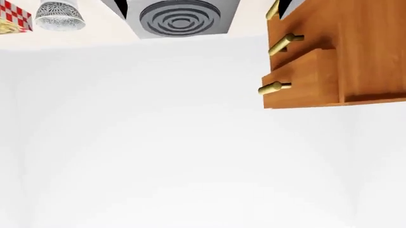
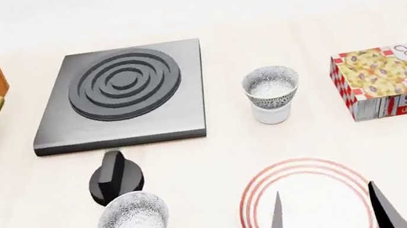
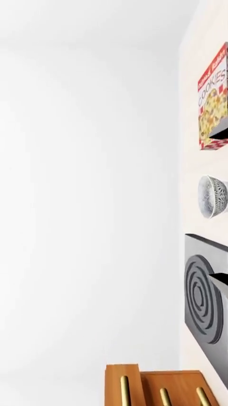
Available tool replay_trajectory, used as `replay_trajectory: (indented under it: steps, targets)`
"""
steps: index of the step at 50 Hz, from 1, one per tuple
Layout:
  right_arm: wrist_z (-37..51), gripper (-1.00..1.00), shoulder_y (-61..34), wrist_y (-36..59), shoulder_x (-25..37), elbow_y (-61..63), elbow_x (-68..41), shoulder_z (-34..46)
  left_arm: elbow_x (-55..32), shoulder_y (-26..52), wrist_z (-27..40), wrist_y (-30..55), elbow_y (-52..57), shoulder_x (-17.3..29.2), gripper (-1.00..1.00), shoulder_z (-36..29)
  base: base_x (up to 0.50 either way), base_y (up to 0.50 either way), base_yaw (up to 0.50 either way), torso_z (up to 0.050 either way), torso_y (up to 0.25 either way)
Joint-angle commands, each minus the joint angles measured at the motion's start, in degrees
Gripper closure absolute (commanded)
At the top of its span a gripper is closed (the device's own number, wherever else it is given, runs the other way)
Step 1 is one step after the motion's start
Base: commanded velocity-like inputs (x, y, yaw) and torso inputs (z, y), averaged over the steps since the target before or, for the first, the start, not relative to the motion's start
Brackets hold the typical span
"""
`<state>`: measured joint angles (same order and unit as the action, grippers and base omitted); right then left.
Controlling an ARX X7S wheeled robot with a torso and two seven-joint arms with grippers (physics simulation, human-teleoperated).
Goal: Pick the akita bowl on the ramekin and place it on the plate.
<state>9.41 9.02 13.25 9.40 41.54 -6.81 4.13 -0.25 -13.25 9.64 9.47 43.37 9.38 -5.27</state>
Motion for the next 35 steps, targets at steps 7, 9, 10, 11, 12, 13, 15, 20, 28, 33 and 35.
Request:
replay_trajectory:
  steps: [7,9,10,11,12,13,15,20,28,33,35]
  targets:
    - [1.1,-1.0,0.1,0.2,0.9,0.5,-0.2,0.7,-0.9,0.0,1.0,0.5,0.4,0.8,-1.0,-0.4,0.5,0.0,0.0,0.0,0.0]
    - [1.2,-1.0,0.1,0.1,1.0,0.5,-0.3,0.7,-0.8,0.0,1.0,0.4,0.5,0.9,-1.0,-0.5,0.5,0.0,0.0,0.0,0.0]
    - [1.2,-1.0,0.1,0.0,1.0,0.5,-0.3,0.7,-0.9,0.0,1.1,0.4,0.5,0.9,-1.0,-0.6,0.5,0.0,0.0,0.0,0.0]
    - [1.3,-1.0,0.2,0.1,1.0,0.6,-0.4,0.7,-0.9,0.0,1.1,0.4,0.5,1.0,-1.0,-0.6,0.5,0.0,0.0,0.0,0.0]
    - [1.4,-1.0,0.2,0.1,1.1,0.8,-0.4,0.7,-1.0,0.0,1.2,0.4,0.4,1.0,-1.0,-0.6,0.5,0.0,0.0,0.0,0.0]
    - [1.4,-1.0,0.2,0.2,1.2,0.8,-0.5,0.7,-1.0,0.0,1.2,0.4,0.4,1.0,-1.0,-0.6,0.5,0.0,0.0,0.0,0.0]
    - [1.5,-1.0,0.3,0.0,1.3,0.7,-0.5,0.7,-1.0,0.0,1.3,0.5,0.4,1.0,-1.0,-0.7,0.5,0.0,0.0,0.0,0.0]
    - [1.8,-1.0,0.1,0.5,1.5,0.6,-0.6,0.9,-1.1,0.0,1.5,0.5,0.4,1.3,-1.0,-0.9,0.5,0.0,0.0,0.0,0.003]
    - [1.7,-1.0,0.9,-2.6,1.7,0.3,-1.1,0.7,-0.9,0.4,2.0,1.6,0.6,1.6,-1.0,-1.3,0.06,0.0,0.0,0.037,0.0]
    - [1.9,-1.0,0.8,-2.3,1.9,0.4,-1.2,0.8,-0.9,0.5,2.2,1.8,0.6,1.9,-1.0,-1.5,0.0,0.0,0.0,0.05,0.0]
    - [2.0,-1.0,0.8,-2.2,2.0,0.5,-1.3,0.8,-0.8,0.5,2.2,1.8,0.7,2.0,-1.0,-1.6,0.0,0.0,0.0,0.05,0.0]
